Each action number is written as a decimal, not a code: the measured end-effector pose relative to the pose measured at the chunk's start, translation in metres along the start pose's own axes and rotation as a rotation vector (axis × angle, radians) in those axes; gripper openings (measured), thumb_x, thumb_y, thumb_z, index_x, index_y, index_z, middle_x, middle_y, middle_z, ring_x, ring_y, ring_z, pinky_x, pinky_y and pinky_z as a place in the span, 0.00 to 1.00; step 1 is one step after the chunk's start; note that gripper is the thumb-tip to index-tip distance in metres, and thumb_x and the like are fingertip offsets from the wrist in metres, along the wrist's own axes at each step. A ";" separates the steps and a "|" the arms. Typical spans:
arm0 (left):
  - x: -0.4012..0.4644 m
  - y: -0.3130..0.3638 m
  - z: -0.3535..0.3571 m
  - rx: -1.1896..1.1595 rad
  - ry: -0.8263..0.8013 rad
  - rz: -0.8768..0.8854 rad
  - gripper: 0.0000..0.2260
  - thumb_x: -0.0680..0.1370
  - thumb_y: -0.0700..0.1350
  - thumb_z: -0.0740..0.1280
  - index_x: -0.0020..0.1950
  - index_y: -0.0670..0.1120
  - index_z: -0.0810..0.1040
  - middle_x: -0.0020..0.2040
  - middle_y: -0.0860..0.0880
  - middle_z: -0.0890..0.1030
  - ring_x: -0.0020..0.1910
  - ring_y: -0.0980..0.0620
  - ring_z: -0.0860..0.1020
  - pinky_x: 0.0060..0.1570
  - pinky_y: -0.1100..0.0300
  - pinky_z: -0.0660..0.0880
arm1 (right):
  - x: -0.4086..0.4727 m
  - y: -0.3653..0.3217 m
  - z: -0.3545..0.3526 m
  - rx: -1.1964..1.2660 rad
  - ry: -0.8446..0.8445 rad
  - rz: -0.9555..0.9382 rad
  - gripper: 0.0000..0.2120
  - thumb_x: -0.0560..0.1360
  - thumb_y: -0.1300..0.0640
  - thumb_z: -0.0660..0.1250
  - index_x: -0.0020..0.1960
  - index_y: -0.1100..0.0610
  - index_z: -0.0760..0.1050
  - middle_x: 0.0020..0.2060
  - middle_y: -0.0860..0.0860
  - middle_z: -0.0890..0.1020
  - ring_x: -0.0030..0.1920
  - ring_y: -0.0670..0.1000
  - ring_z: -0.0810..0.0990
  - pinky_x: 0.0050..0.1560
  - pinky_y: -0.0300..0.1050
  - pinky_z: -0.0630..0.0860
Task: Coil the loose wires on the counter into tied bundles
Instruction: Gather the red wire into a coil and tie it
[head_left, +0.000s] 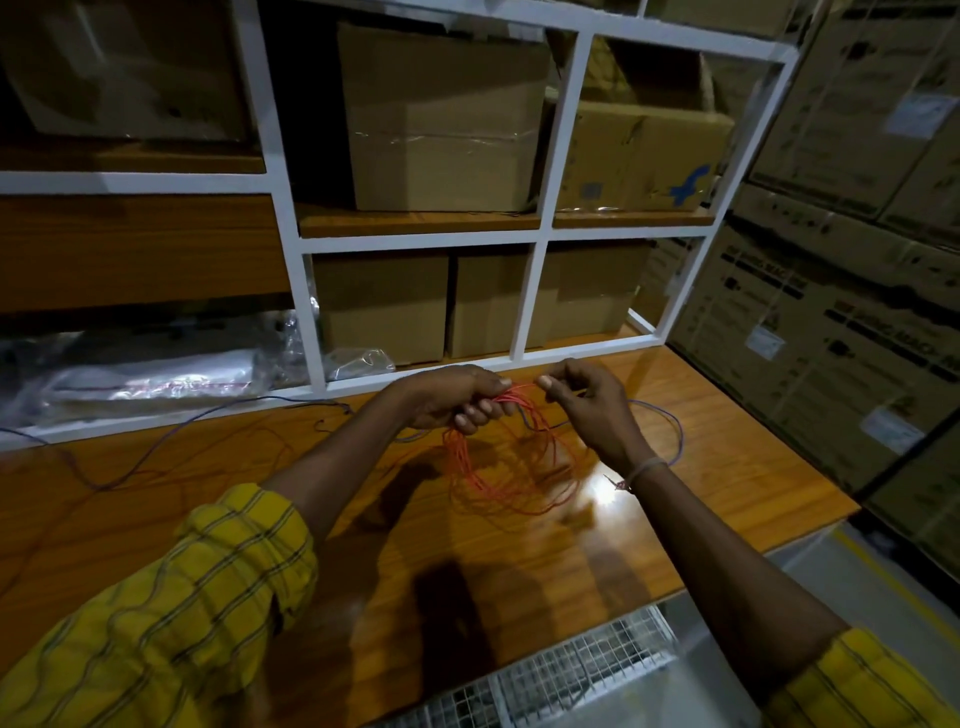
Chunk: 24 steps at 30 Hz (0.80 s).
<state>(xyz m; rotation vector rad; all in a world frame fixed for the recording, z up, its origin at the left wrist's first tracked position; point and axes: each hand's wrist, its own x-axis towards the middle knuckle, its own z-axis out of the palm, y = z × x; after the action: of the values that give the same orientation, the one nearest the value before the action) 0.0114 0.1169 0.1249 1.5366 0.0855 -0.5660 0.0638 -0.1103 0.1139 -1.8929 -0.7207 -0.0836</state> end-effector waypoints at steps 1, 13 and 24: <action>0.000 0.001 -0.002 -0.001 -0.021 -0.006 0.13 0.86 0.50 0.59 0.53 0.41 0.75 0.34 0.53 0.65 0.29 0.58 0.58 0.27 0.65 0.55 | 0.000 0.001 -0.002 0.002 -0.032 0.000 0.04 0.80 0.55 0.72 0.50 0.54 0.84 0.41 0.51 0.84 0.45 0.48 0.83 0.48 0.47 0.78; -0.001 0.011 -0.008 -0.212 -0.193 0.059 0.13 0.86 0.50 0.59 0.46 0.44 0.71 0.34 0.53 0.61 0.28 0.60 0.59 0.24 0.69 0.61 | -0.003 0.005 -0.007 0.277 -0.482 0.187 0.18 0.76 0.56 0.75 0.65 0.53 0.81 0.62 0.56 0.84 0.66 0.58 0.80 0.70 0.64 0.74; -0.007 -0.010 -0.030 -0.101 0.033 0.144 0.12 0.86 0.52 0.61 0.46 0.47 0.71 0.34 0.53 0.64 0.30 0.58 0.62 0.41 0.58 0.72 | -0.003 0.020 -0.004 1.086 -0.511 0.625 0.08 0.79 0.56 0.70 0.51 0.62 0.78 0.29 0.49 0.71 0.28 0.47 0.75 0.58 0.61 0.82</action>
<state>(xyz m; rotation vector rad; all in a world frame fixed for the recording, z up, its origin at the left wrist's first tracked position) 0.0095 0.1481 0.1166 1.4409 0.0278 -0.4155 0.0730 -0.1205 0.0980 -0.9784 -0.3251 1.0159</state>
